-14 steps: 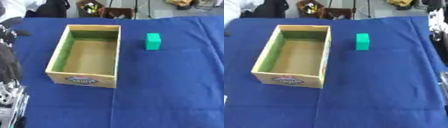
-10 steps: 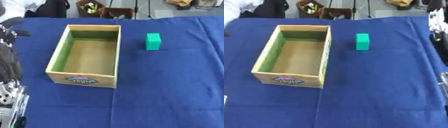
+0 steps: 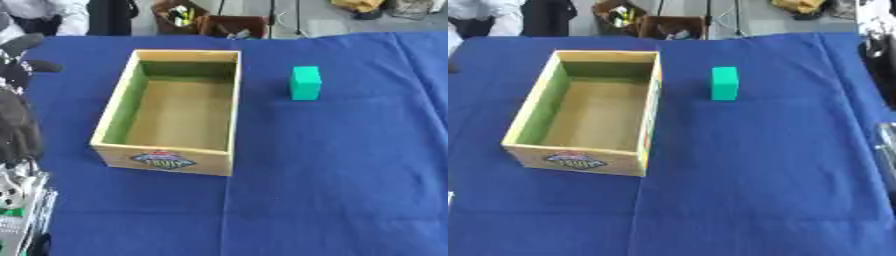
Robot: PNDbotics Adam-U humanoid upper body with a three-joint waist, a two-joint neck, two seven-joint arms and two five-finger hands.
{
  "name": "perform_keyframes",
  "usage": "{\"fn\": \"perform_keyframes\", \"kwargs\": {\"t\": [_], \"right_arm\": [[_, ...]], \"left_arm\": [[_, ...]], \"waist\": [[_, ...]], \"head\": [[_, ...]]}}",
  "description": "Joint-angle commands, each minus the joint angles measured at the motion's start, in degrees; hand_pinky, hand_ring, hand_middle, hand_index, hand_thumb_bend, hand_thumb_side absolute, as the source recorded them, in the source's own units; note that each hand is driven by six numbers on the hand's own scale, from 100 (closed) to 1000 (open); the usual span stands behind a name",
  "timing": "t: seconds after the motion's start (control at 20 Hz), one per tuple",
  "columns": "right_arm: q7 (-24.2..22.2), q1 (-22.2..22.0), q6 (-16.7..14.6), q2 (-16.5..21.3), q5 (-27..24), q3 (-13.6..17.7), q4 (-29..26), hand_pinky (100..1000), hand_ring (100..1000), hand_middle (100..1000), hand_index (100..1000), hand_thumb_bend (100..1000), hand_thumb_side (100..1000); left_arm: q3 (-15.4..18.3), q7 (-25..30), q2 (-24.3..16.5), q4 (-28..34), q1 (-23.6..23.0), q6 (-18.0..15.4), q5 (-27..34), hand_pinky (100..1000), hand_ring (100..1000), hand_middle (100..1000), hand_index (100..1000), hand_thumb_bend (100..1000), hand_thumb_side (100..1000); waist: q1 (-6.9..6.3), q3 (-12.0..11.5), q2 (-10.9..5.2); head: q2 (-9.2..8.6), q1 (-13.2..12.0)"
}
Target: Pick up objects on the table and place them in the box.
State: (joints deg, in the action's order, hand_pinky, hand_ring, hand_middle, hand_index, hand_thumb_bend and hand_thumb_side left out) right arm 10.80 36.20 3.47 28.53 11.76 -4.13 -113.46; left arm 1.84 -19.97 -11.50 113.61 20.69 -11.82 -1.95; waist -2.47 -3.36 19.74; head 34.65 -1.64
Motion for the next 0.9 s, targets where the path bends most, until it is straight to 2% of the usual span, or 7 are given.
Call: {"fn": "perform_keyframes", "kwargs": {"t": [0.05,0.2,0.35,0.55,0.7,0.9], "right_arm": [[-3.05,3.98,5.64,2.90,3.64,-1.20,-1.05,863,800,722,840,100,818],[-7.30,9.19,10.53,4.17,8.40,-2.93,0.40,856,808,736,846,100,847],[-12.11,14.23,12.89,4.77,12.96,-4.94,4.20,854,819,750,852,100,882],[-16.31,18.39,13.48,4.75,16.92,-6.54,8.67,852,826,755,852,100,900],[-19.66,23.42,13.37,3.83,20.30,-8.59,16.02,855,831,758,854,100,913],[-21.30,28.15,11.59,1.20,24.19,-9.26,25.96,860,845,775,866,100,963]], "left_arm": [[-0.04,0.24,-0.59,0.98,0.53,0.06,0.32,509,697,860,775,100,954],[-0.11,0.34,-0.66,0.98,0.40,0.12,0.39,509,698,861,775,100,954],[-0.24,0.51,-0.68,0.98,0.29,0.21,0.46,508,698,861,774,100,954],[-0.34,0.63,-0.66,0.98,0.24,0.27,0.50,508,698,862,774,100,955],[-0.50,0.81,-0.61,0.98,0.19,0.31,0.59,507,698,863,774,100,956],[-0.58,0.92,-0.65,0.98,0.11,0.42,0.70,507,699,864,774,100,956]], "waist": [[0.03,-0.33,-1.46],[-0.04,-0.60,-1.53],[-0.05,-0.77,-1.52],[0.05,-1.05,-1.47],[0.24,-1.51,-1.38],[0.34,-1.87,-1.33]], "head": [[-0.07,0.30],[0.22,0.54],[0.33,0.74],[0.47,1.01],[0.48,1.38],[0.58,1.61]]}}
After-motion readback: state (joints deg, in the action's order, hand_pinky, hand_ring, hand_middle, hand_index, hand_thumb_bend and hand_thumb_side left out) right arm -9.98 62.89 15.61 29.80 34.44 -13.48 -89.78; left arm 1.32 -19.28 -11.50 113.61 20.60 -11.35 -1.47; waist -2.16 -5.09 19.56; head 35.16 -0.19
